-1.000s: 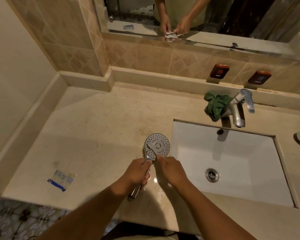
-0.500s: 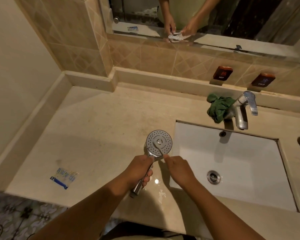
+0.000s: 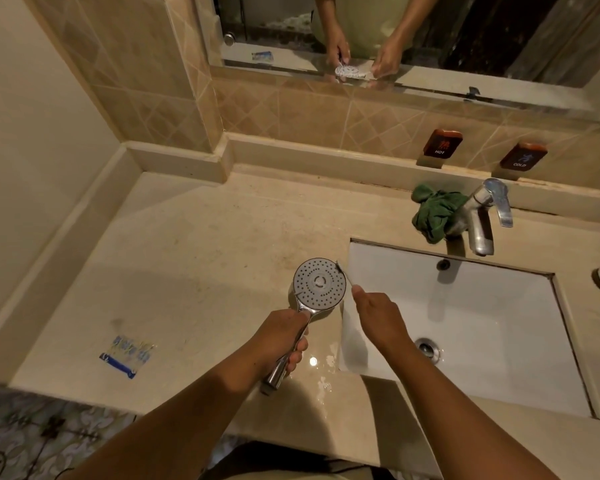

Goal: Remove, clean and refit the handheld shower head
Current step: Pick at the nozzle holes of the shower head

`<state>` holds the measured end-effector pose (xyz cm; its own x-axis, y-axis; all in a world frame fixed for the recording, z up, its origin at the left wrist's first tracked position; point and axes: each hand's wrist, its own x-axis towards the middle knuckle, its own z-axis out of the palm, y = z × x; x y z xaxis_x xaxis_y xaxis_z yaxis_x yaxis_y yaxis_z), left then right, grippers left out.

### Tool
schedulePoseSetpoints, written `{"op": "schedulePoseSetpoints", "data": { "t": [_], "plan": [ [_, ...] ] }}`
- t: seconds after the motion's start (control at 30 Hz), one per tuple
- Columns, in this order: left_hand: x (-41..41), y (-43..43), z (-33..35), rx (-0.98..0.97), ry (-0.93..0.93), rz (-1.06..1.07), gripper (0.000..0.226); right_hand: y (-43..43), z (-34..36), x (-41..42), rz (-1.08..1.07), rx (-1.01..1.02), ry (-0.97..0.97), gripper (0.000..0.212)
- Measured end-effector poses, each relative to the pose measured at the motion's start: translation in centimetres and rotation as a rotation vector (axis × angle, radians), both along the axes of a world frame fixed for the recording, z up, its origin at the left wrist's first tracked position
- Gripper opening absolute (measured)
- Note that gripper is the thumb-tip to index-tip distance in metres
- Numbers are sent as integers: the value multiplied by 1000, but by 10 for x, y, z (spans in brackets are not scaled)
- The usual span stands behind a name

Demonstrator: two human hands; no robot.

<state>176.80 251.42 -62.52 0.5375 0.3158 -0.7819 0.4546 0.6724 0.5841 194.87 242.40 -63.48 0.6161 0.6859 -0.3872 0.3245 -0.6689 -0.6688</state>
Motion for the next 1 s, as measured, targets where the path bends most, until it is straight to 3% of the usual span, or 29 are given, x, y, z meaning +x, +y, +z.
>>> {"op": "schedulePoseSetpoints", "data": {
  "t": [0.27,0.67,1.0],
  "plan": [
    [-4,2,-8,0,59,32,34,-18,2,-64,214,-87,-2,50],
    [-6,7,-9,-72,54,34,34,-10,-15,-3,17,-9,-4,55],
    [-2,7,-9,-39,70,44,33,-36,-20,-47,218,-38,-25,55]
  ]
}}
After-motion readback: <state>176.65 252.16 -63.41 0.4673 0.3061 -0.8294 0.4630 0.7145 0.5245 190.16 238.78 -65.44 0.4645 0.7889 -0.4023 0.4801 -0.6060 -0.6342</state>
